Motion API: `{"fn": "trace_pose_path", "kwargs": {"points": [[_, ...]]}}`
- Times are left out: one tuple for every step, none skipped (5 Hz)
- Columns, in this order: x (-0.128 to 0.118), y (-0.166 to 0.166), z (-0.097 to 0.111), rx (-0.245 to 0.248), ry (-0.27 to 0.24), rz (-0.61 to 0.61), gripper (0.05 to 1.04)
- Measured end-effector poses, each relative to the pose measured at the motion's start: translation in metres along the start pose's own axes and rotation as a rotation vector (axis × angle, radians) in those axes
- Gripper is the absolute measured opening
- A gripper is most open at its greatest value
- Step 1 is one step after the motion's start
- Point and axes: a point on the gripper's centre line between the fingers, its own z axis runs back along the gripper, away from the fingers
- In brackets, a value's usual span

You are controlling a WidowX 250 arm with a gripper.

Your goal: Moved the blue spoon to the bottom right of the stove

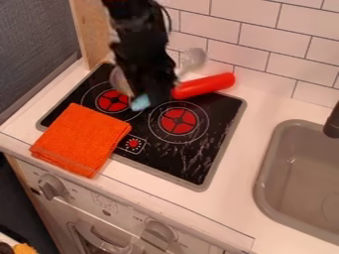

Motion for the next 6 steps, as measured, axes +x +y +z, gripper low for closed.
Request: {"fn": "trace_pose_path", "kwargs": {"points": [[-0.004, -0.007, -0.019, -0.030, 0.058, -0.010, 0.337], [-0.006, -0.019, -0.034, -0.056, 0.109, -0.023, 0.337], [-0.013, -0.030, -0.043, -0.106, 0.153, -0.071, 0.337], [-0.015, -0.038, -0.044, -0.106, 0.183, -0.161, 0.407], [-0.021, -0.042, -0.046, -0.073, 0.210, -0.198, 0.715], [-0.021, -0.046, -0.027, 0.019, 0.166, -0.219, 0.986]]}}
